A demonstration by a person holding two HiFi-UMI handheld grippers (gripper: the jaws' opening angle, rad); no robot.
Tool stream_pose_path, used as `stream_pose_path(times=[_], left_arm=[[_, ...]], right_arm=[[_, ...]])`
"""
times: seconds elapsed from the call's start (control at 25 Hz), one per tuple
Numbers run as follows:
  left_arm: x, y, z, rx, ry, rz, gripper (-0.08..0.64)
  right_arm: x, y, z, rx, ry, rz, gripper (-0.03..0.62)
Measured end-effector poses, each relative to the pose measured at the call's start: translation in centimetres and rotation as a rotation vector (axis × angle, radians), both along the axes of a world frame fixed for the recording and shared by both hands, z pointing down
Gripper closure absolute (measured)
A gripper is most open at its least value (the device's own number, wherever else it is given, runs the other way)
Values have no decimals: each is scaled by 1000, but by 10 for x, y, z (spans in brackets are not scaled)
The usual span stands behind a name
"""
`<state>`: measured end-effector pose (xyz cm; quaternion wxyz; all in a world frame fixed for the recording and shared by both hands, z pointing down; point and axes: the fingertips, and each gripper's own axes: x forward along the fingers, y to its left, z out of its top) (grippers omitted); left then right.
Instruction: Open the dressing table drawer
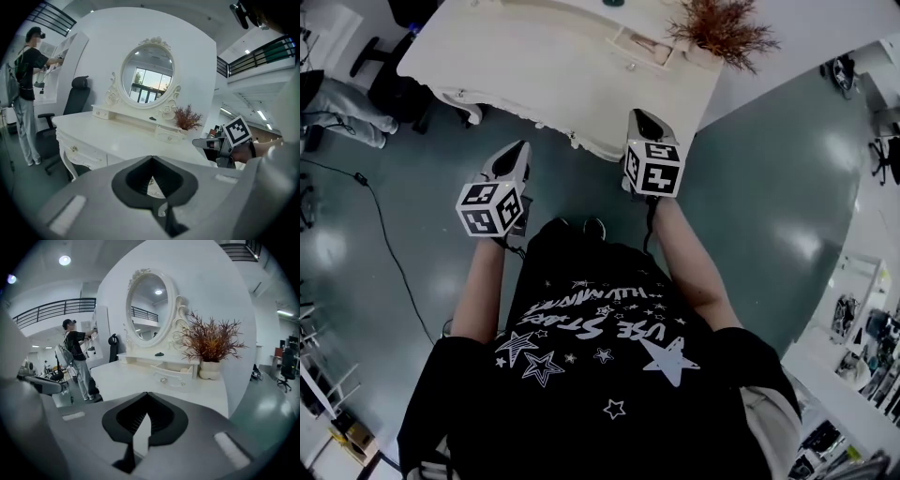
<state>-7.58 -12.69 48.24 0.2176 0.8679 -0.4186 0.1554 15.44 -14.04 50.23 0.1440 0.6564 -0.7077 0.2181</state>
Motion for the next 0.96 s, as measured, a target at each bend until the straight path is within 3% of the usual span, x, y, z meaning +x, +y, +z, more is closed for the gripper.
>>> stream_pose_path(times=[0.16,0.48,0.96], left_arm=[[-16,19,6,-6,-1,-39,560],[-60,78,14,-32,30,-125,560],[-131,198,13,-33,38,-171,560]], right_arm=[[-13,7,3,4,23,-61,566],[-49,40,8,-10,-3,-93,565],[-131,146,-5,8,0,-157,565]])
